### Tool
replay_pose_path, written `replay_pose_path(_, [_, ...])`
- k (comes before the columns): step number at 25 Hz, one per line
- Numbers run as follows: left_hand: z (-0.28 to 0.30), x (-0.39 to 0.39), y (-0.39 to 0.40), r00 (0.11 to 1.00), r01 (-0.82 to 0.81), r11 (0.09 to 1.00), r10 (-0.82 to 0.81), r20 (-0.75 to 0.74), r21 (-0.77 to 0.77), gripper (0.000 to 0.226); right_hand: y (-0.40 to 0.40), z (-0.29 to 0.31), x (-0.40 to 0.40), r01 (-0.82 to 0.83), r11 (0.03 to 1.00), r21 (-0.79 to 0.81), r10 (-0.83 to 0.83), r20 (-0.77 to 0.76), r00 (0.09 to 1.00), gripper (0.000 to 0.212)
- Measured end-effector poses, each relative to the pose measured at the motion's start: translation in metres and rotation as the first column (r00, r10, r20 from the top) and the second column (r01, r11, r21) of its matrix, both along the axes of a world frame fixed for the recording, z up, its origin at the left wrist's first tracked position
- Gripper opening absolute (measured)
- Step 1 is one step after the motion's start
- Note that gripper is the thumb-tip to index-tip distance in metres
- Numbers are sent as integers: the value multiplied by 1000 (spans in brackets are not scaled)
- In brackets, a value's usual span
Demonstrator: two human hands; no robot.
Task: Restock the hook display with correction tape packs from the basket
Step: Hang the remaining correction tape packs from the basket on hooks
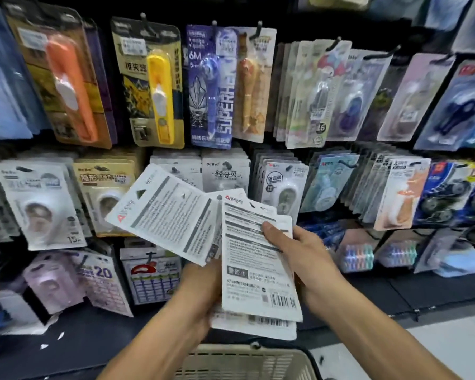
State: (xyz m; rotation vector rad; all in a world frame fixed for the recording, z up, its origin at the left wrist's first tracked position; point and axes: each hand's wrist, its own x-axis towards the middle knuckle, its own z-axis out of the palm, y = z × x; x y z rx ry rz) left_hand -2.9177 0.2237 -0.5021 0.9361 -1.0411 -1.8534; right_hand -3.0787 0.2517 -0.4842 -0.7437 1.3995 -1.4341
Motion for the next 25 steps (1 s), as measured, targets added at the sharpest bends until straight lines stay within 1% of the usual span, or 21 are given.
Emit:
replay_pose_path(2, [1, 1, -2, 995, -5, 996, 14, 97, -87, 13, 5, 0, -6, -38, 999, 34, 38, 14, 999, 18])
replay_pose_path(3, [0, 1, -2, 989, -1, 995, 16, 146, -100, 17, 6, 0, -8, -24, 999, 46, 24, 2, 1000, 16])
replay_pose_path(4, [-2, 1, -1, 981, 6, 995, 14, 191, -104, 21, 7, -1, -10, 13, 998, 66, -12, -20, 1000, 17])
replay_pose_path(6, [-4, 0, 2, 969, 1, 993, 27, 244, -115, 22, 10, -5, -14, 126, 986, 109, -116, -99, 988, 21])
replay_pose_path(8, [-6, -1, 3, 971, -6, 990, 38, 235, -137, 19, 19, -10, -10, 253, 958, 132, -215, -244, 945, 34])
replay_pose_path(9, [-7, 0, 3, 978, -18, 992, 44, 204, -128, 18, 26, -11, -6, 277, 954, 115, -223, -348, 911, 40])
replay_pose_path(10, [-8, 0, 1, 983, -33, 994, 52, 178, -107, 18, 32, -12, 0, 259, 961, 91, -190, -462, 866, 45])
replay_pose_path(11, [-11, 1, 0, 983, -54, 994, 69, 170, -92, 18, 39, -11, 6, 190, 979, 78, -114, -563, 818, 52])
replay_pose_path(12, [-13, 1, -1, 978, -79, 992, 96, 187, -98, 19, 44, -9, 12, 82, 992, 97, -3, -626, 780, 62])
replay_pose_path(13, [-16, 1, -3, 965, -103, 987, 129, 227, -126, 22, 48, -5, 18, -44, 988, 146, 127, -627, 769, 68])
replay_pose_path(14, [-18, 1, -3, 949, -118, 980, 158, 273, -158, 27, 51, -1, 25, -165, 963, 213, 259, -564, 784, 67])
replay_pose_path(15, [-18, 0, -1, 929, -120, 973, 180, 323, -197, 33, 52, 2, 29, -268, 929, 254, 360, -458, 812, 61])
replay_pose_path(16, [-18, -1, 0, 903, -104, 967, 191, 385, -234, 40, 51, 2, 29, -335, 901, 277, 421, -362, 832, 54])
replay_pose_path(17, [-17, -2, 1, 880, -84, 963, 192, 433, -258, 46, 50, 1, 27, -363, 888, 283, 441, -300, 846, 44])
replay_pose_path(18, [-17, -2, 0, 868, -77, 962, 194, 457, -261, 48, 46, 0, 19, -339, 885, 319, 436, -312, 844, 29])
replay_pose_path(19, [-17, -2, -3, 871, -93, 965, 198, 449, -246, 46, 44, 2, 8, -270, 904, 330, 384, -352, 854, 13])
replay_pose_path(20, [-16, -1, -7, 884, -122, 971, 200, 421, -206, 41, 42, 7, -7, -187, 937, 294, 296, -390, 872, 12])
replay_pose_path(21, [-14, 1, -12, 906, -147, 978, 193, 378, -148, 39, 40, 12, -29, -76, 971, 228, 169, -421, 891, 23])
replay_pose_path(22, [-12, 3, -15, 925, -159, 983, 180, 336, -88, 37, 39, 17, -57, 46, 989, 143, 22, -437, 899, 27])
replay_pose_path(24, [-4, 5, -16, 955, -126, 992, 122, 270, -1, 32, 39, 29, -109, 268, 963, -14, -247, -433, 867, 15])
replay_pose_path(25, [-1, 5, -15, 964, -94, 995, 88, 250, 14, 32, 38, 32, -129, 339, 939, -56, -331, -414, 848, 10])
